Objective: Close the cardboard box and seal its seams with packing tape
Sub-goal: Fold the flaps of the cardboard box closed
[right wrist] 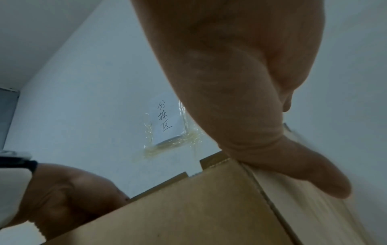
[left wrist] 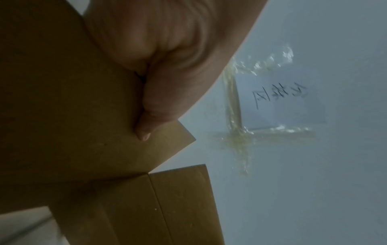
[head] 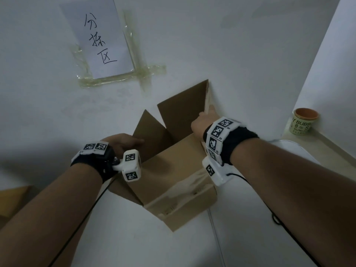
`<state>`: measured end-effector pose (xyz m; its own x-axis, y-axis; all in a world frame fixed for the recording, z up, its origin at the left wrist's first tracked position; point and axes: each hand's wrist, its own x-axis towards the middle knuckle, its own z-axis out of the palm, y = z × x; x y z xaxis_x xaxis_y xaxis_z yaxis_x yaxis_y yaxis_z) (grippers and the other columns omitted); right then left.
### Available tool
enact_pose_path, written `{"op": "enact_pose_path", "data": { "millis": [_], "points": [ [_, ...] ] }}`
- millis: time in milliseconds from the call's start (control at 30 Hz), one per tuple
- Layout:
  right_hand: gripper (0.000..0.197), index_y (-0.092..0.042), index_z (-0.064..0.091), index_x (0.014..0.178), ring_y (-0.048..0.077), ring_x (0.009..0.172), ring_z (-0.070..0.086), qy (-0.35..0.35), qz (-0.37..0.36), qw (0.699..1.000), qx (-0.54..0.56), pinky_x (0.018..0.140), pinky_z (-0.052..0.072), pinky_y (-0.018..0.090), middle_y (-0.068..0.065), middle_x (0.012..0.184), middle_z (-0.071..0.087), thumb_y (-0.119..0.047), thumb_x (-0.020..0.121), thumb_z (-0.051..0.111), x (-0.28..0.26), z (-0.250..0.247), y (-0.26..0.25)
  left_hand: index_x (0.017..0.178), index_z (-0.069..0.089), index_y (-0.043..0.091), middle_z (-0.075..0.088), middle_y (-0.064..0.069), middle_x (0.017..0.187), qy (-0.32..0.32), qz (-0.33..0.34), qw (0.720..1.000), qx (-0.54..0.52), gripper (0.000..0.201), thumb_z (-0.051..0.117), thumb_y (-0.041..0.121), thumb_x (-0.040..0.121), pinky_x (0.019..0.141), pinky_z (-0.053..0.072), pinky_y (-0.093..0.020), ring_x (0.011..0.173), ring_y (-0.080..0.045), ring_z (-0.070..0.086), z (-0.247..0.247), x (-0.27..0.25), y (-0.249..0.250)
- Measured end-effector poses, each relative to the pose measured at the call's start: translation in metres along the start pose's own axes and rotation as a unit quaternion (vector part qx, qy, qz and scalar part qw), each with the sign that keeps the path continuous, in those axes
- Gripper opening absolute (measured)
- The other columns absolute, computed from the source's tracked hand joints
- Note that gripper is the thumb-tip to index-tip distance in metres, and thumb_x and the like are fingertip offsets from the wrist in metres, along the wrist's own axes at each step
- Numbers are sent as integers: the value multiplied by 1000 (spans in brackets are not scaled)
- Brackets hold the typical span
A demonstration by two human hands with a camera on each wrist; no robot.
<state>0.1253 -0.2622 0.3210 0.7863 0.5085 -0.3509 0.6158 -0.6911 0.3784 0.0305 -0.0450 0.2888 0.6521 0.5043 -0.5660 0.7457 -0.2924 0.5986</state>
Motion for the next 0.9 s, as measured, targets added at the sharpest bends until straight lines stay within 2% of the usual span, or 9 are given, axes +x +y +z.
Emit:
{"op": "enact_pose_path", "data": {
  "millis": [167, 267, 300, 467, 533, 633, 733, 800, 900],
  "points": [
    [54, -24, 39, 141, 26, 145, 17, -9, 20, 1000, -15, 117, 6, 57, 6, 154, 26, -37, 91, 55, 2, 25, 13, 133, 44, -9, 62, -19, 86, -17, -5, 997, -68, 53, 52, 30, 98, 76, 50, -42, 72, -32, 59, -5, -25, -20],
    [56, -17, 33, 146, 26, 146, 16, -15, 19, 1000, 5, 117, 9, 52, 9, 156, 23, -29, 95, 52, -3, 27, 23, 114, 58, -4, 71, -13, 64, -33, 6, 995, -93, 38, 53, 30, 97, 45, 54, -28, 51, -25, 68, -11, -36, -33],
    [56, -13, 31, 147, 26, 146, 16, -17, 18, 1000, 12, 117, 11, 49, 11, 156, 23, -25, 96, 51, -6, 26, 25, 109, 61, -3, 72, -12, 64, -46, 12, 993, -106, 36, 53, 30, 97, 42, 53, -26, 49, -23, 68, -13, -37, -40],
    [44, -17, 52, 133, 26, 146, 14, 29, 16, 999, 42, 117, 6, 56, 5, 156, 22, -9, 90, 53, -14, 29, 24, 104, 64, -2, 67, -16, 81, -47, 5, 985, -169, 40, 60, 35, 90, 59, 57, -30, 59, -26, 66, -13, -40, -72],
    [36, -17, 56, 129, 30, 139, 29, 31, 20, 995, 88, 116, 16, 52, 7, 149, 36, -12, 94, 52, -17, 33, 20, 107, 68, 1, 65, -18, 87, -29, 24, 978, -205, 32, 53, 27, 97, 67, 57, -31, 64, -24, 67, -5, -31, -89],
    [29, -5, 61, 123, 30, 114, 56, 43, 27, 986, 156, 96, 40, 40, 11, 122, 59, -12, 97, 48, -14, 42, 20, 87, 60, 10, 67, -2, 52, 22, 32, 949, -312, 14, 52, 19, 96, 42, 53, -20, 43, -10, 65, 17, -34, -96],
    [25, -1, 61, 111, 26, 95, 52, 28, 42, 978, 201, 87, 39, 37, 12, 103, 56, -9, 97, 43, -15, 52, 19, 70, 49, 13, 54, 4, 39, 25, 56, 918, -392, 25, 49, 19, 95, 37, 43, -12, 32, -8, 53, 38, -41, -94],
    [28, -10, 64, 108, 28, 110, 48, 89, 67, 970, 215, 101, 29, 43, 12, 113, 58, -10, 93, 41, -12, 61, 16, 61, 41, 15, 43, 2, 36, 29, 64, 902, -426, 39, 43, 21, 99, 35, 34, -10, 27, -9, 42, 48, -43, -94],
    [34, -20, 67, 112, 30, 127, 33, 232, 94, 936, 246, 105, 26, 44, 5, 132, 49, -10, 87, 46, -8, 82, 15, 65, 36, 18, 44, 4, 35, 53, 34, 891, -449, 36, 45, 26, 99, 42, 37, -15, 37, -11, 43, 72, -44, -93]
  ]
}}
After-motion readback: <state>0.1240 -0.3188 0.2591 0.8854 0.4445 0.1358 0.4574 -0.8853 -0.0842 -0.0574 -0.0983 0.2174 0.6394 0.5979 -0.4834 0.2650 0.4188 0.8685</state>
